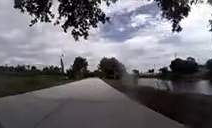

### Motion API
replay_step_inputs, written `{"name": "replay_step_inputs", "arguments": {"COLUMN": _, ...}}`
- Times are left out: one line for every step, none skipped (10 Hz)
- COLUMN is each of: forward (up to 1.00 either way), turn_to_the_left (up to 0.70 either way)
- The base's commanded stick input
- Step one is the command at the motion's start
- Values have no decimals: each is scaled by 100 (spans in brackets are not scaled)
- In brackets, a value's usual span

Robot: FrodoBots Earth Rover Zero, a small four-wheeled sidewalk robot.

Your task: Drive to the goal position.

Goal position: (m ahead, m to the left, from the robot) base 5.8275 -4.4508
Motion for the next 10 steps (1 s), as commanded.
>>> {"name": "replay_step_inputs", "arguments": {"forward": 60, "turn_to_the_left": 15}}
{"name": "replay_step_inputs", "arguments": {"forward": 60, "turn_to_the_left": 14}}
{"name": "replay_step_inputs", "arguments": {"forward": 60, "turn_to_the_left": 10}}
{"name": "replay_step_inputs", "arguments": {"forward": 60, "turn_to_the_left": 5}}
{"name": "replay_step_inputs", "arguments": {"forward": 60, "turn_to_the_left": 1}}
{"name": "replay_step_inputs", "arguments": {"forward": 60, "turn_to_the_left": 1}}
{"name": "replay_step_inputs", "arguments": {"forward": 60, "turn_to_the_left": 1}}
{"name": "replay_step_inputs", "arguments": {"forward": 60, "turn_to_the_left": 8}}
{"name": "replay_step_inputs", "arguments": {"forward": 60, "turn_to_the_left": 14}}
{"name": "replay_step_inputs", "arguments": {"forward": 60, "turn_to_the_left": 11}}
